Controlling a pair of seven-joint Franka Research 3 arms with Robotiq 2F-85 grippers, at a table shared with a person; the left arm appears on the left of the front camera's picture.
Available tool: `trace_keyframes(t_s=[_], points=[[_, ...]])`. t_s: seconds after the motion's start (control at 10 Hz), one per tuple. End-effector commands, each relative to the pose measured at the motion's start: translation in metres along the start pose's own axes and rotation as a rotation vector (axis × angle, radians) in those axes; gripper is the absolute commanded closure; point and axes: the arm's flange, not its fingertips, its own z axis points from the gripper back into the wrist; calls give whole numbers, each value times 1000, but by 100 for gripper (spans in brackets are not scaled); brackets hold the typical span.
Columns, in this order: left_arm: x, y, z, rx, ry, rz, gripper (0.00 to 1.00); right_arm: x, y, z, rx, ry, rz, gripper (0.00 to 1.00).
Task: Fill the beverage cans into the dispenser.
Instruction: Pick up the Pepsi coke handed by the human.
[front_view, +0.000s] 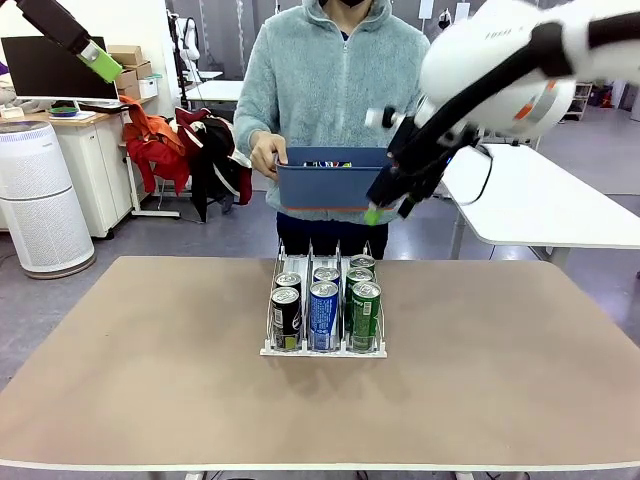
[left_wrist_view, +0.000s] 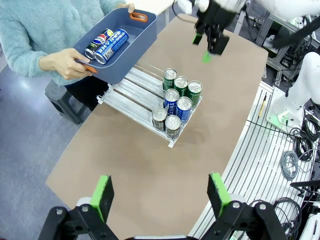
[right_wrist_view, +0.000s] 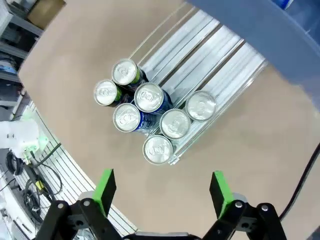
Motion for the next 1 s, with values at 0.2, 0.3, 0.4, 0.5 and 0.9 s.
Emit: trace_keyframes(t_s=[0.2, 0.3, 0.4, 0.5, 0.9], points=[[-1, 0, 0, 3, 9, -2, 0, 4, -22, 86, 25, -37, 118, 0], [-1, 0, 0, 3, 9, -2, 0, 3, -26, 100, 29, -36, 128, 0], [-1, 0, 0, 3, 9, -2, 0, 0, -30, 117, 33, -32, 136, 0], [-1, 0, 0, 3, 9, -2, 0, -3, -30, 126, 49, -46, 139, 0], [-1, 0, 0, 3, 9, -2, 0, -4, -26, 143, 52, -70, 131, 0]])
